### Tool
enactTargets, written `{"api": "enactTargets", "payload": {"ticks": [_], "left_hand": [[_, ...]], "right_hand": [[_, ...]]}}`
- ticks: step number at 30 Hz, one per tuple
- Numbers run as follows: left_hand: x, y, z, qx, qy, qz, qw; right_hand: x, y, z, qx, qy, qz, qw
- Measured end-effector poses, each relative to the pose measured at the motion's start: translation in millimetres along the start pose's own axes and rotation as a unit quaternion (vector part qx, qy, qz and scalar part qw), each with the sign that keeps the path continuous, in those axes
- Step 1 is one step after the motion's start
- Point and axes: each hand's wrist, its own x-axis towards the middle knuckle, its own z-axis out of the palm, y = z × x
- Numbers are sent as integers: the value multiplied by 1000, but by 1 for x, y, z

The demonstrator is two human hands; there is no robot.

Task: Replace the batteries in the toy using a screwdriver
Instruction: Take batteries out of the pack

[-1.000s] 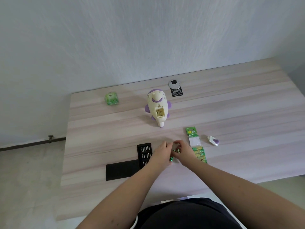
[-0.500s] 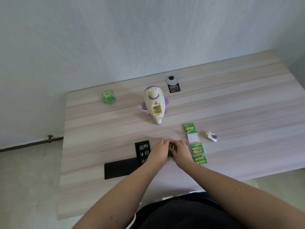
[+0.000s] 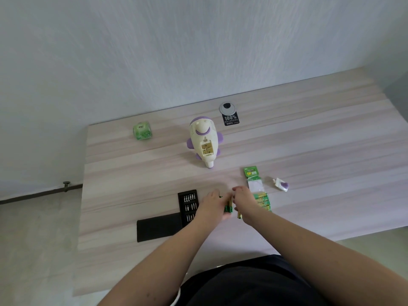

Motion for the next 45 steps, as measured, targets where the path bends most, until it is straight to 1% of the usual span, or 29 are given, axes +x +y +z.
{"api": "enactTargets", "payload": {"ticks": [3,5,8,11,14,17,21,24,27,31,34,41,45], "left_hand": [[0,0,-1,-9,6,-3,1000],[-1,1,0,-15,15,-7,1000],[-3,-1,2,-21,24,-15,999],[-5,-3,3,-21,29,-18,999],[-6,-3,3,-24,31,-24,999],[-5,-2,1,-19,41,-33,998],[-3,-3,-2,-22,52,-39,998],[-2,-4,-3,-22,59,-47,997],[-2,-6,-4,-6,43,-50,998],[-2,-6,-3,15,34,-43,998],[-2,-7,-3,23,34,-41,998],[-3,-9,-4,5,37,-39,999],[-4,-9,-7,7,35,-39,999]], "right_hand": [[0,-1,4,-27,29,21,999],[0,-1,5,-30,39,17,999],[0,-3,3,-45,41,-11,998],[-2,-3,-1,-101,35,-55,993],[-4,0,-4,-208,38,-93,973],[-5,4,-2,-318,9,-116,941],[-7,8,-1,-391,-1,-136,910],[-7,6,-3,-417,6,-152,896],[-4,-4,-6,-441,-3,-168,882],[2,-15,-7,-482,-3,-132,866],[5,-13,-7,-522,-22,-120,844],[0,-5,-10,-523,-57,-103,844],[-2,-4,-13,-533,-66,-108,836]]}}
